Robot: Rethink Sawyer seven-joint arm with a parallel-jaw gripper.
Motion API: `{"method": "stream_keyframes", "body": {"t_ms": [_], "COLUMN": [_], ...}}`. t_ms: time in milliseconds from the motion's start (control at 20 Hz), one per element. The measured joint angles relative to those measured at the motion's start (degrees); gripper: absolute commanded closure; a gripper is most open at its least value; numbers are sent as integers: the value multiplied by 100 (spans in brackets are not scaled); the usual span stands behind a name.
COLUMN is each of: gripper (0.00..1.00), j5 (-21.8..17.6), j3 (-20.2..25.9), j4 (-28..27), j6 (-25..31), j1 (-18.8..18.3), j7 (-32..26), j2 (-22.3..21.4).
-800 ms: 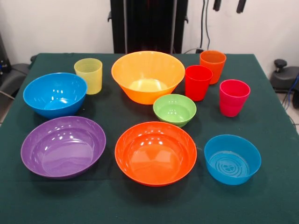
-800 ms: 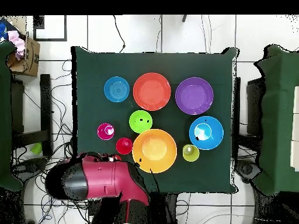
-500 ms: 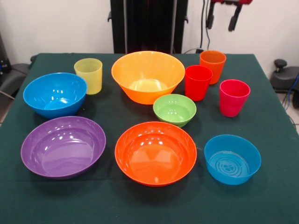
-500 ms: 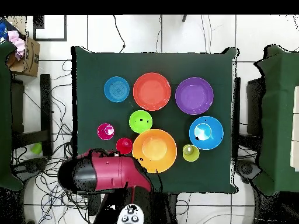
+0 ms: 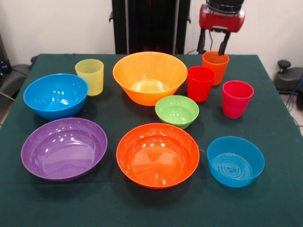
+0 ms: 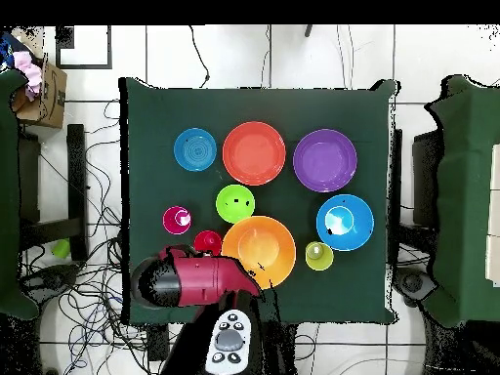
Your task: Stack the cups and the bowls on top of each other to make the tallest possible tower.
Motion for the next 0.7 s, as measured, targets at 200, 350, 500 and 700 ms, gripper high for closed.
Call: {"method": "stream_keyframes", "body": {"t_ms": [200, 350, 500, 700], "gripper": [0, 0, 0, 0], "j5": [0, 0, 1, 0], "j3": [-26, -54, -104, -262], "j4": [1, 1, -2, -31], "j6": [0, 0, 0, 0], "j1": [13, 38, 101, 373], "j7": [0, 0, 0, 0], "j2": [69, 48, 5, 1]}}
